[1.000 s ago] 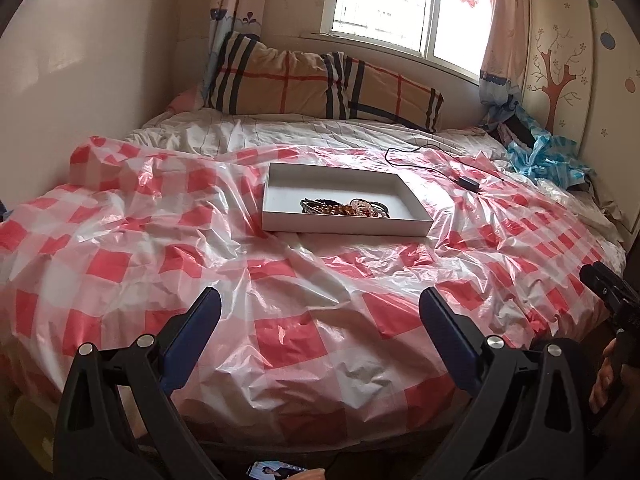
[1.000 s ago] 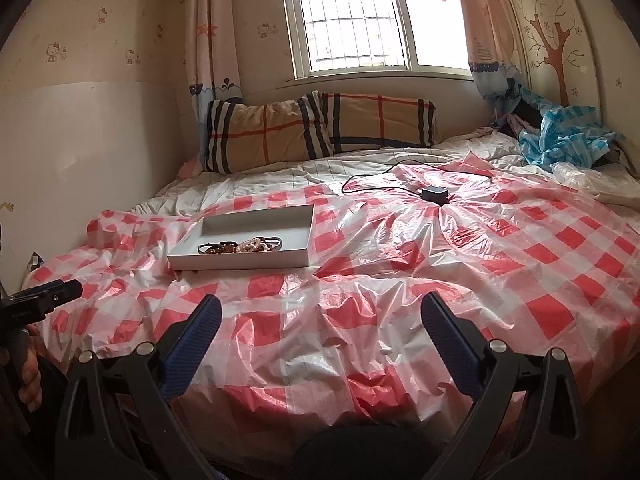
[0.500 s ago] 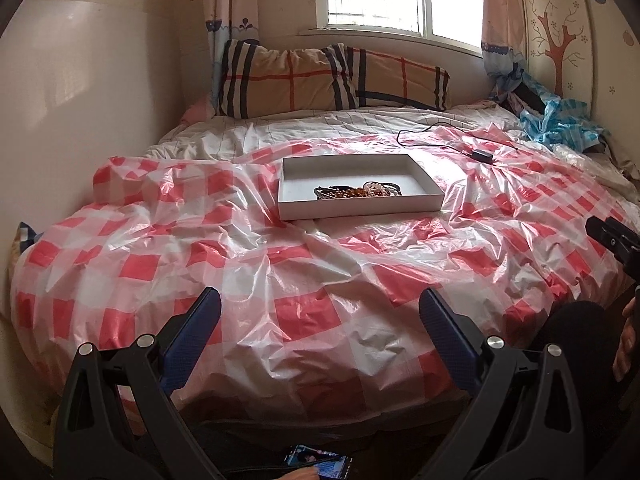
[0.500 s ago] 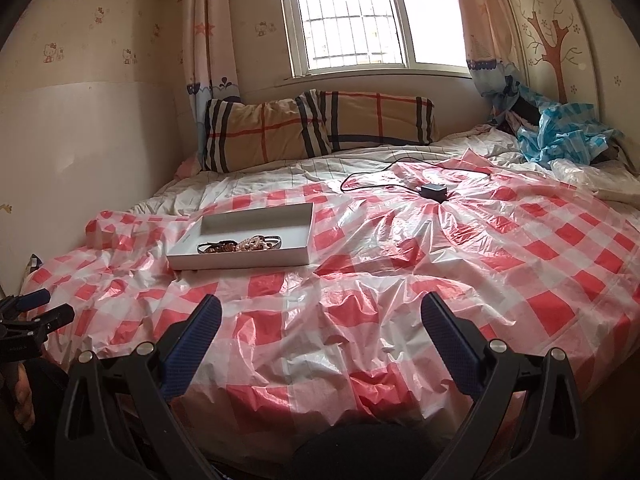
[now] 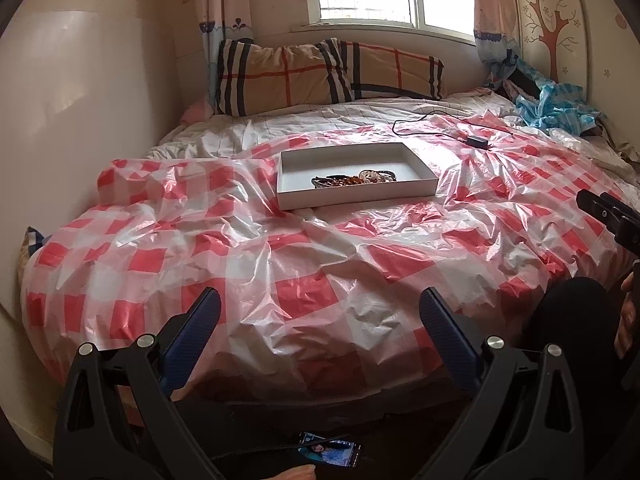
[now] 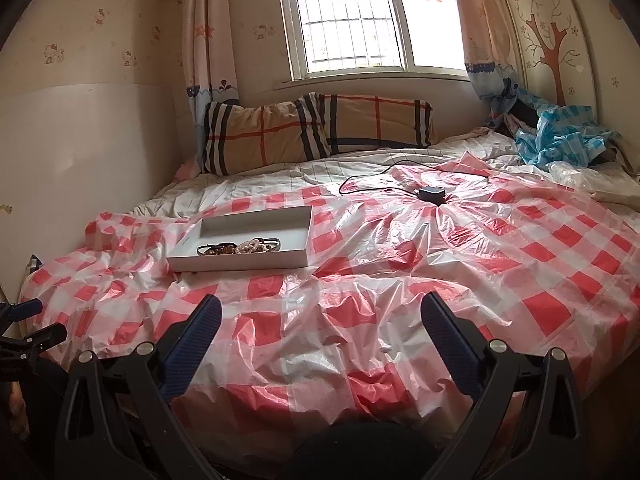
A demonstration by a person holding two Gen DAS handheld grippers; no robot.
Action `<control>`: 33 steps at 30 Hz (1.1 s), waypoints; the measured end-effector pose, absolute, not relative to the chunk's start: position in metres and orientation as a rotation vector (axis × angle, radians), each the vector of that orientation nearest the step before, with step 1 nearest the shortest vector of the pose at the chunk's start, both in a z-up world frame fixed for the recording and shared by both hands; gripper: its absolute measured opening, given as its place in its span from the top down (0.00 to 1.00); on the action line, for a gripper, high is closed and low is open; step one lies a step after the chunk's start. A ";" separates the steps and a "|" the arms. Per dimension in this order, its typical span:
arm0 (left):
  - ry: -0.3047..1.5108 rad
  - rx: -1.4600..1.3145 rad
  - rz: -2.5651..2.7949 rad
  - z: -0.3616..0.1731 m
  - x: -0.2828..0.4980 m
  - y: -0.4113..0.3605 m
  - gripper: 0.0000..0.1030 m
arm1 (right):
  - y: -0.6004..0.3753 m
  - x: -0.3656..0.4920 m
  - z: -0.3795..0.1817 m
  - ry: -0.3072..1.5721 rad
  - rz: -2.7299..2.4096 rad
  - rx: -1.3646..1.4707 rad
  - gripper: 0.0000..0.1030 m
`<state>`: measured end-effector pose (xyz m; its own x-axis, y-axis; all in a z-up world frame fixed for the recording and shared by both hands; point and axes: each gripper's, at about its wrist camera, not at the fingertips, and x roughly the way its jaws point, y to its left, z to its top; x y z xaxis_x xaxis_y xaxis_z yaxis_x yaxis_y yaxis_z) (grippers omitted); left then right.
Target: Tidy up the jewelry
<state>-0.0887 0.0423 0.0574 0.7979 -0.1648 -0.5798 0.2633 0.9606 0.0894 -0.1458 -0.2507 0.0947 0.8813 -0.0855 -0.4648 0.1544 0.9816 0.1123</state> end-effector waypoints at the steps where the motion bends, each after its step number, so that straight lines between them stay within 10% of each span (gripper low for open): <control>1: 0.605 0.172 -0.231 0.057 -0.089 0.041 0.07 | -0.250 -0.148 0.095 0.475 -0.123 0.145 0.07; 33: 0.606 0.159 -0.241 0.051 -0.091 0.035 0.07 | -0.250 -0.160 0.092 0.476 -0.119 0.149 0.07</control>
